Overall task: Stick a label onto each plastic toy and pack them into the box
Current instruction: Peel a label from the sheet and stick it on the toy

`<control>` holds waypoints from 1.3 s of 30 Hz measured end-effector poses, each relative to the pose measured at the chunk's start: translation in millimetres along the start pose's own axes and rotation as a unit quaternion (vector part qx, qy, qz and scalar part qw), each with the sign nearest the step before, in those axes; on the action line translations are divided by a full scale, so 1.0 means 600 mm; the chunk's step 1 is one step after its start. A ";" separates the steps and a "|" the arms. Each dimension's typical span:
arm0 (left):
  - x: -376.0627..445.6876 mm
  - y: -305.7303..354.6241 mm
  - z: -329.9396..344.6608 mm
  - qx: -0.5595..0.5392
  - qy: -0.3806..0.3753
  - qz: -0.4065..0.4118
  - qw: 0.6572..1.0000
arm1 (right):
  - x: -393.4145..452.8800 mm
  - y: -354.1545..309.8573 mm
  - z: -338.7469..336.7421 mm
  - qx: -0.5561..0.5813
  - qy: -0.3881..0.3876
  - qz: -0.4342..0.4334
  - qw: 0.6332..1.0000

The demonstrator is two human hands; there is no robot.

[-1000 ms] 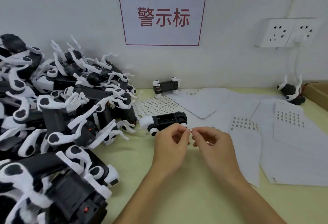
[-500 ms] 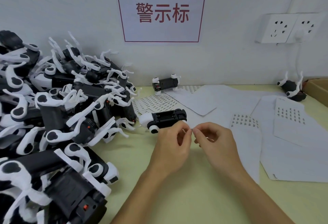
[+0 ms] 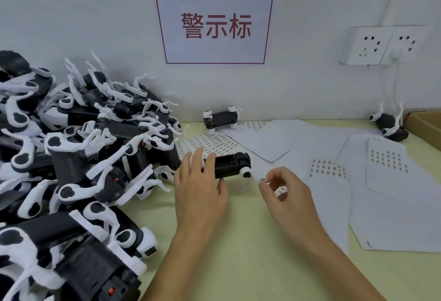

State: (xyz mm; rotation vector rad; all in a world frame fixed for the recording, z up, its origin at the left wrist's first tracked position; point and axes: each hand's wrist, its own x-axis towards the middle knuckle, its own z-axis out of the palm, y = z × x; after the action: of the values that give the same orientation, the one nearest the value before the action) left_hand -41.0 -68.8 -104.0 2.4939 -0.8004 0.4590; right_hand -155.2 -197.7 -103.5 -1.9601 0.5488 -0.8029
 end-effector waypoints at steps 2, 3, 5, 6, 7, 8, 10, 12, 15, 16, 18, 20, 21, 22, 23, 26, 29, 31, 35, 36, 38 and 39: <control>0.002 -0.004 -0.001 0.019 0.029 0.021 0.999 | 0.001 0.003 0.000 0.000 -0.004 0.002 1.000; 0.004 -0.005 -0.002 0.014 0.049 0.023 0.998 | 0.001 0.003 0.000 0.005 -0.001 0.000 1.000; 0.006 -0.002 -0.006 -0.004 0.077 0.019 0.997 | 0.002 0.002 0.000 0.020 0.005 -0.007 1.000; 0.007 0.001 -0.009 -0.014 0.089 0.015 0.996 | 0.003 0.001 -0.001 0.026 0.008 -0.013 1.000; 0.006 0.005 -0.010 -0.027 0.102 0.009 0.994 | 0.003 0.000 -0.002 0.031 0.009 -0.018 0.999; 0.005 0.009 -0.012 -0.049 0.110 -0.005 0.993 | 0.002 -0.001 -0.002 0.034 0.009 -0.023 0.999; 0.002 0.017 -0.013 -0.117 0.100 -0.058 0.986 | 0.001 -0.003 -0.003 0.040 0.008 -0.032 0.999; 0.005 0.019 -0.008 -0.232 0.058 -0.117 0.964 | 0.001 -0.004 -0.004 0.051 0.008 -0.031 0.998; 0.014 0.017 -0.006 -0.460 -0.036 -0.237 0.855 | 0.004 -0.006 -0.008 0.086 0.014 -0.010 0.996; 0.015 0.019 -0.007 -0.518 -0.073 -0.273 0.808 | 0.005 -0.007 -0.009 0.097 0.019 -0.005 0.995; 0.013 0.021 -0.003 -0.578 -0.125 -0.303 0.747 | 0.007 -0.008 -0.012 0.110 0.032 0.001 0.993; 0.009 0.024 0.002 -0.594 -0.155 -0.296 0.732 | 0.008 -0.010 -0.014 0.113 0.039 0.006 0.993; 0.009 0.024 0.005 -0.594 -0.165 -0.286 0.734 | 0.008 -0.010 -0.015 0.112 0.041 0.007 0.993; 0.009 0.025 0.008 -0.597 -0.172 -0.275 0.733 | 0.009 -0.011 -0.016 0.111 0.041 0.008 0.993; 0.008 0.026 0.010 -0.610 -0.177 -0.263 0.726 | 0.009 -0.011 -0.016 0.111 0.041 0.008 0.993; 0.008 0.032 0.010 -0.668 -0.173 -0.269 0.672 | 0.010 -0.009 -0.017 0.110 0.044 0.009 0.993; 0.008 0.032 0.009 -0.690 -0.162 -0.287 0.644 | 0.011 -0.008 -0.019 0.109 0.047 0.009 0.993; 0.008 0.033 0.008 -0.712 -0.151 -0.291 0.621 | 0.011 -0.009 -0.023 0.109 0.044 0.004 0.993; 0.008 0.035 0.011 -0.719 -0.138 -0.280 0.621 | 0.011 -0.015 -0.033 0.100 0.023 -0.022 0.994; 0.006 0.035 0.012 -0.720 -0.145 -0.269 0.623 | 0.012 -0.016 -0.034 0.094 0.015 -0.029 0.995; 0.003 0.037 0.011 -0.731 -0.174 -0.236 0.616 | 0.012 -0.019 -0.036 0.076 0.007 -0.044 0.996; 0.002 0.039 0.011 -0.734 -0.194 -0.215 0.614 | 0.013 -0.020 -0.037 0.068 0.006 -0.050 0.996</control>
State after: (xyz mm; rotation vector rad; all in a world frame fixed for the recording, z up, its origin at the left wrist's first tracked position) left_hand -53.4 -89.3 -101.2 1.0306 -0.3286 -0.7304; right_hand -165.5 -209.9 -82.3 -1.8696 0.3942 -0.8930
